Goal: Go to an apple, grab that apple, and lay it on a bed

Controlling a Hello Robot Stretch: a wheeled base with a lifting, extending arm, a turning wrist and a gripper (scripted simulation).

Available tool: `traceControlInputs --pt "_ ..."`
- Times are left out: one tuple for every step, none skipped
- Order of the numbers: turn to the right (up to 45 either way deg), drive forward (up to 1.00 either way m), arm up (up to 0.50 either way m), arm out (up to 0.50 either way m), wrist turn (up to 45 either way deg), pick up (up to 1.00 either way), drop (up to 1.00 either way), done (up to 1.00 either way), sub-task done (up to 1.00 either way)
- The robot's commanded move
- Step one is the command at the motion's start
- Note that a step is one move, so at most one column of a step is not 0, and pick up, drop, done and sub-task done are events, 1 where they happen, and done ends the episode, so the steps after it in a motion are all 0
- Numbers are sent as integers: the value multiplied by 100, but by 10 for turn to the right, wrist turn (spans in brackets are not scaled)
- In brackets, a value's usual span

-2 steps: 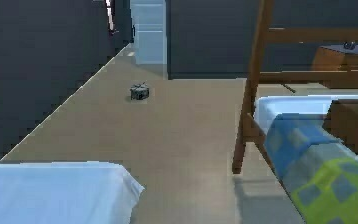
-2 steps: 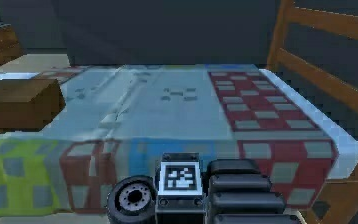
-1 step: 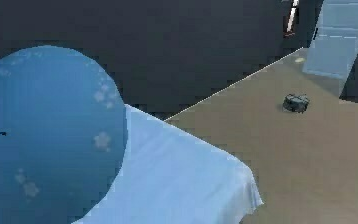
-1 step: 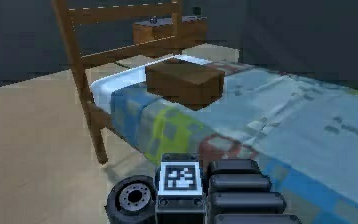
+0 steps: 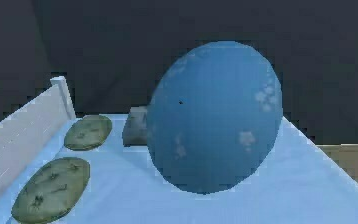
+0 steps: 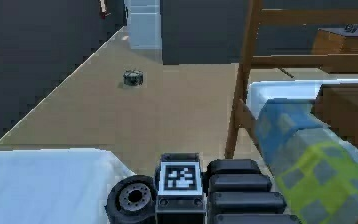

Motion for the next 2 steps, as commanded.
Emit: traceControlInputs --pt "-450 0 0 0 0 0 0 0 0" --pt "-390 0 0 0 0 0 0 0 0"
